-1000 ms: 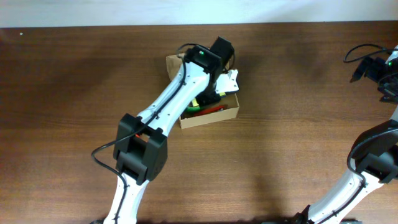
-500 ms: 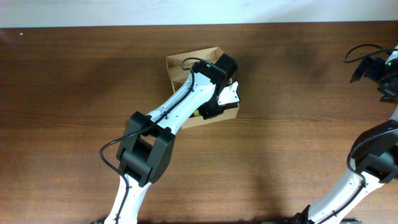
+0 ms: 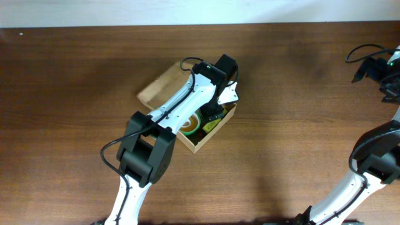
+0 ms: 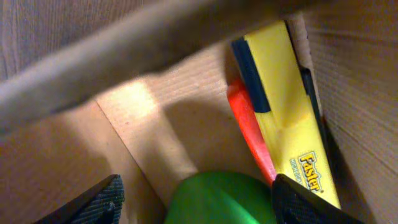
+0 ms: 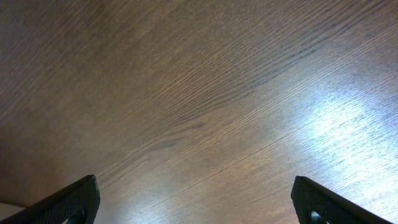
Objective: Pack container
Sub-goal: 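Carry the yellow highlighter with the left gripper into the box, then move the left gripper to the red box cutter and grasp it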
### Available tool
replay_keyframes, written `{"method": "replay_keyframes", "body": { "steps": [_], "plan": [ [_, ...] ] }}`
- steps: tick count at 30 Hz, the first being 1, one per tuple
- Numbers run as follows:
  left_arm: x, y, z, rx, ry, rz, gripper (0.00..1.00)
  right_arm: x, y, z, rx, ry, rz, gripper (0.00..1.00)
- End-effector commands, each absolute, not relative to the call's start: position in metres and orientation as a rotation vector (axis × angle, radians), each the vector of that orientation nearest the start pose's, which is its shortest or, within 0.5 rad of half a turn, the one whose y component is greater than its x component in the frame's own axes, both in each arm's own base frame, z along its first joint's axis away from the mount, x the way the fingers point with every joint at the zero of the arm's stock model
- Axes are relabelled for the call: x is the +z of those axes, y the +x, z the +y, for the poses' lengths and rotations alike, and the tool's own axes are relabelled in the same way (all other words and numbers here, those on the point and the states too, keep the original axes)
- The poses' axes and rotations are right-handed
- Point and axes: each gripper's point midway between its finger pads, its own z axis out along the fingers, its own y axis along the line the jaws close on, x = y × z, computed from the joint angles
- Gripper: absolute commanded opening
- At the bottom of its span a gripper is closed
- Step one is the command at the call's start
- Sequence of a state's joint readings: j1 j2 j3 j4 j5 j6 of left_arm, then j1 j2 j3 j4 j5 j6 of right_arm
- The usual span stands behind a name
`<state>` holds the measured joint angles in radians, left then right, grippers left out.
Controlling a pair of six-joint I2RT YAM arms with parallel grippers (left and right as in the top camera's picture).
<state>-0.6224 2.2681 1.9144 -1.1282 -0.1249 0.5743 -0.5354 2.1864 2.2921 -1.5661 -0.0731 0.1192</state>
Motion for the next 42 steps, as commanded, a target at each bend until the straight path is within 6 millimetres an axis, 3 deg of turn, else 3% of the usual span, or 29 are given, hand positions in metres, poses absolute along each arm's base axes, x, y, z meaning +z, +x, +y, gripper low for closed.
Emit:
{"method": "replay_keyframes", "body": {
  "steps": [1,5,7,10,12,15,17,19,21,23,26,28,30,31,34,36,39,42],
  "plan": [
    [0.037,0.387,-0.247,0.2,1.7,2.549,0.76,0.186,0.38,-0.211,0.063,0.944,2.828,0.99],
    [0.043,0.391,-0.247,0.198,1.687,2.543,0.69,0.186,0.38,-0.211,0.063,0.944,2.828,0.99],
    [0.053,0.395,-0.252,0.193,1.671,2.526,0.57,0.186,0.38,-0.211,0.063,0.944,2.828,0.99],
    [0.079,0.405,-0.257,0.187,1.638,2.497,0.04,0.186,0.38,-0.211,0.063,0.944,2.828,0.99],
    [0.095,0.409,-0.26,0.182,1.608,2.487,0.02,0.186,0.38,-0.211,0.063,0.944,2.828,0.99],
    [0.132,0.414,-0.249,0.187,1.487,2.535,0.02,0.186,0.38,-0.211,0.063,0.944,2.828,0.99],
    [0.161,0.431,-0.226,0.221,1.301,2.578,0.02,0.186,0.38,-0.211,0.063,0.944,2.828,0.99],
    [0.201,0.45,-0.183,0.317,1.056,2.579,0.02,0.186,0.38,-0.211,0.063,0.944,2.828,0.99],
    [0.24,0.455,-0.142,0.339,0.856,2.562,0.02,0.186,0.38,-0.211,0.063,0.944,2.828,0.99],
    [0.275,0.45,-0.104,0.335,0.669,2.538,0.02,0.186,0.38,-0.211,0.063,0.944,2.828,0.99],
    [0.304,0.422,-0.049,0.386,0.417,2.52,0.02,0.186,0.38,-0.211,0.063,0.944,2.828,0.99],
    [0.288,0.382,-0.02,0.393,0.292,2.601,0.02,0.186,0.38,-0.211,0.063,0.944,2.828,1.0],
    [0.256,0.343,0.003,0.396,0.171,2.751,0.02,0.186,0.38,-0.211,0.063,0.944,2.828,0.99],
    [0.228,0.318,0.005,0.318,0.16,2.867,0.02,0.186,0.38,-0.211,0.063,0.944,2.828,0.99],
    [0.168,0.275,-0.011,0.162,0.171,3.055,0.02,0.186,0.38,-0.211,0.063,0.944,2.828,0.99],
    [0.131,0.262,-0.029,0.033,0.169,3.096,0.02,0.186,0.38,-0.211,0.063,0.944,2.828,0.99],
    [0.099,0.251,-0.044,0.047,0.22,3.116,0.02,0.186,0.38,-0.212,0.063,0.944,2.827,0.99],
    [0.069,0.242,-0.042,0.082,0.162,3.13,0.02,0.186,0.38,-0.211,0.063,0.944,2.828,0.99]
  ]
}}
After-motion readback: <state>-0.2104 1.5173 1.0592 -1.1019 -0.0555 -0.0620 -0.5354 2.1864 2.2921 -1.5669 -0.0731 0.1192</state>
